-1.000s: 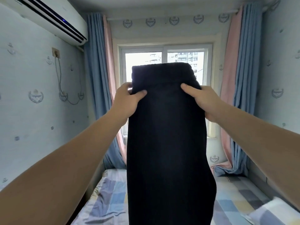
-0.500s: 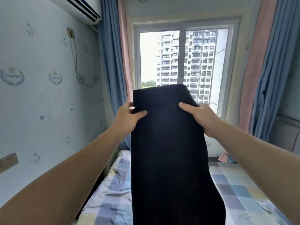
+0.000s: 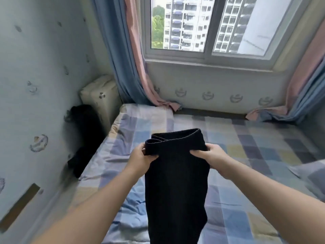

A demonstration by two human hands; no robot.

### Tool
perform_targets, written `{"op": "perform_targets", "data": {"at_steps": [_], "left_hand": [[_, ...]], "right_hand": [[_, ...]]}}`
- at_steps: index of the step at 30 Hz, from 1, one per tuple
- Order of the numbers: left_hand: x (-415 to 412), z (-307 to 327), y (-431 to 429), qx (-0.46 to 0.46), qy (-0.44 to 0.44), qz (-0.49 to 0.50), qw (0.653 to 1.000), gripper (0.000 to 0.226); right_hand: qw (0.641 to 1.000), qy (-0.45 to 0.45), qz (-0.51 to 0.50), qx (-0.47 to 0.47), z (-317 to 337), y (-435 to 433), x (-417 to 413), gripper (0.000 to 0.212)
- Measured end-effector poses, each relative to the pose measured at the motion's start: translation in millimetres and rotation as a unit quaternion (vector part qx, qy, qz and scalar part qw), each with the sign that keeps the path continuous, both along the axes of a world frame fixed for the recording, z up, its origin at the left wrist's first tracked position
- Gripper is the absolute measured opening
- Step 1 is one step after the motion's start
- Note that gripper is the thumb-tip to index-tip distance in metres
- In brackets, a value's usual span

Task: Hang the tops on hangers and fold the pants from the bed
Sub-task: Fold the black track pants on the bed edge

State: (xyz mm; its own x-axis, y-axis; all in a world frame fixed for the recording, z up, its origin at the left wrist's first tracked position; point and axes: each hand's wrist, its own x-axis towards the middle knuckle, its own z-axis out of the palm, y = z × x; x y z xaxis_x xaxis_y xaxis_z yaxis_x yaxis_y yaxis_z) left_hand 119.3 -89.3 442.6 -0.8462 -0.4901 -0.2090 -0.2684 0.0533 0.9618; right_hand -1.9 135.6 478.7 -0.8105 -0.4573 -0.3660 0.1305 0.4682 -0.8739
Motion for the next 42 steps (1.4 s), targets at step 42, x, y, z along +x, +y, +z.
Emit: {"op": "perform_targets", "data": {"at_steps": [42], "left_hand": [[47, -380, 72, -0.342, -0.319, -0.211, 0.858, 0.064]], "right_hand": [[0.884, 0.129, 0.260, 0.368, -399, 25, 31, 0.061]]}}
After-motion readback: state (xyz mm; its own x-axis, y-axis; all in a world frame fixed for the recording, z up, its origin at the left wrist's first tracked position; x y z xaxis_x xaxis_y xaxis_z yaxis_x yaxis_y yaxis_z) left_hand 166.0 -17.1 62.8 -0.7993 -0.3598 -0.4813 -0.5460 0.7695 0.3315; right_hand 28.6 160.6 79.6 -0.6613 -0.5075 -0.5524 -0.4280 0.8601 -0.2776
